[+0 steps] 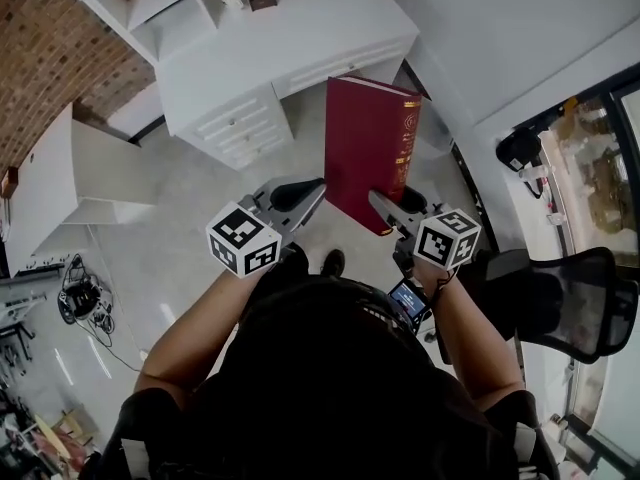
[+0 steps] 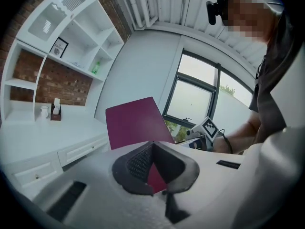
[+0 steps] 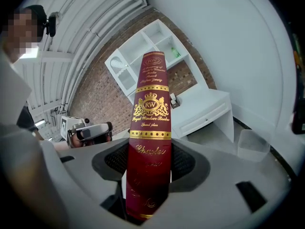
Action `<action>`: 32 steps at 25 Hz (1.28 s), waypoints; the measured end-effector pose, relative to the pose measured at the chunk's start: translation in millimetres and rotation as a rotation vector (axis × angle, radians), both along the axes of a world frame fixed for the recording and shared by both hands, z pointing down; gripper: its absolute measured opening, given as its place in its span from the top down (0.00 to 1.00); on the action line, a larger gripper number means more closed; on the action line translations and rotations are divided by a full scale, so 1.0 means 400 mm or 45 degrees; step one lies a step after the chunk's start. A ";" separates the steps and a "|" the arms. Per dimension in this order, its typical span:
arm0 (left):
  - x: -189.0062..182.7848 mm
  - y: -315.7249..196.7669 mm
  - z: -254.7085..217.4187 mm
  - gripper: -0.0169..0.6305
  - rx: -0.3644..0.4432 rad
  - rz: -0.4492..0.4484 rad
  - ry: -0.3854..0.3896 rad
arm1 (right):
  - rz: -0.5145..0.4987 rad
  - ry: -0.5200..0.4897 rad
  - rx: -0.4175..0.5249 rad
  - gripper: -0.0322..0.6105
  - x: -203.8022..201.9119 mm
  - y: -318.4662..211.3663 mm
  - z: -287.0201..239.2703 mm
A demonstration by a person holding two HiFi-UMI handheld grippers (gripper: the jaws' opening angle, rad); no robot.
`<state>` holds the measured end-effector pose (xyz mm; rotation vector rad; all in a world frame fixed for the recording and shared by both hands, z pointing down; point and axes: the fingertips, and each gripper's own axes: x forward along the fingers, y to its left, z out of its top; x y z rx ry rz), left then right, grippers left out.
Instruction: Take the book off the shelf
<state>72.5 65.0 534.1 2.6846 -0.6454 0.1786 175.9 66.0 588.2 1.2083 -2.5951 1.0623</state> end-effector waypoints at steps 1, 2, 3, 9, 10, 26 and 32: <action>-0.001 0.011 0.016 0.96 -0.010 -0.001 -0.004 | 0.003 -0.004 -0.017 0.60 0.000 0.016 0.017; -0.002 0.019 0.029 0.96 -0.020 -0.002 -0.008 | 0.007 -0.010 -0.031 0.60 -0.001 0.029 0.031; -0.005 0.026 0.040 0.96 -0.030 -0.002 -0.011 | 0.011 -0.016 -0.041 0.60 -0.002 0.041 0.042; -0.010 0.055 0.074 0.96 -0.086 -0.006 -0.010 | 0.017 -0.045 -0.085 0.60 -0.007 0.098 0.080; -0.012 0.058 0.078 0.96 -0.090 -0.011 -0.012 | 0.016 -0.051 -0.090 0.60 -0.009 0.105 0.085; -0.001 0.107 0.101 0.96 -0.099 -0.011 -0.022 | -0.016 -0.091 -0.155 0.60 -0.028 0.184 0.122; -0.011 0.113 0.103 0.96 -0.103 -0.016 -0.028 | -0.014 -0.085 -0.151 0.60 -0.030 0.192 0.119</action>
